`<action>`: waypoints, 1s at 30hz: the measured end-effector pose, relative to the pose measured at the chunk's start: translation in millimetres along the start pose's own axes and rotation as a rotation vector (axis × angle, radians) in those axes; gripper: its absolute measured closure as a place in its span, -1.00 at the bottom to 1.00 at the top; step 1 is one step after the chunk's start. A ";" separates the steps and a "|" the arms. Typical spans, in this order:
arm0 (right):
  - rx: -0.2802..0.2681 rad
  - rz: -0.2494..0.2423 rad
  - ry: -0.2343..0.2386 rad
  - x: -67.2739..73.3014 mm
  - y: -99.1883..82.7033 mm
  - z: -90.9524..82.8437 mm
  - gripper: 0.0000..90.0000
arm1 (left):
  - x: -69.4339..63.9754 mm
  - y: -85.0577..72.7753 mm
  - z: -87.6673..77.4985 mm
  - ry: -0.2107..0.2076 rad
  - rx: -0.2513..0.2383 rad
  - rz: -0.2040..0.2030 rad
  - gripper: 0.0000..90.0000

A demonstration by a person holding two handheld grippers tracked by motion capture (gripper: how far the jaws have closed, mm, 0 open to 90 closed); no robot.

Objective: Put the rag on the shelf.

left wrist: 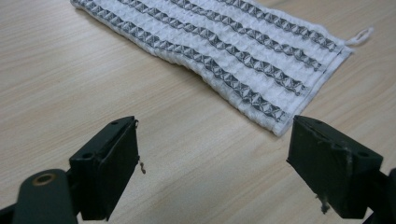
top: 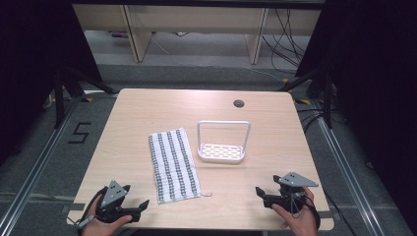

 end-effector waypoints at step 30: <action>0.003 -0.172 0.181 71.4 23.2 22.4 -0.22 | -29.2 -0.3 11.1 -0.074 0.056 0.070 -0.53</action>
Point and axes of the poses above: each handheld gripper's, and its own axes: z roughly forward along the jaws, y roughly out of its top, x roughly to its left, the point moved 8 cm from there along z, roughly forward along the jaws, and after that the axes turned 2 degrees about -y, right-handed, at the moved point
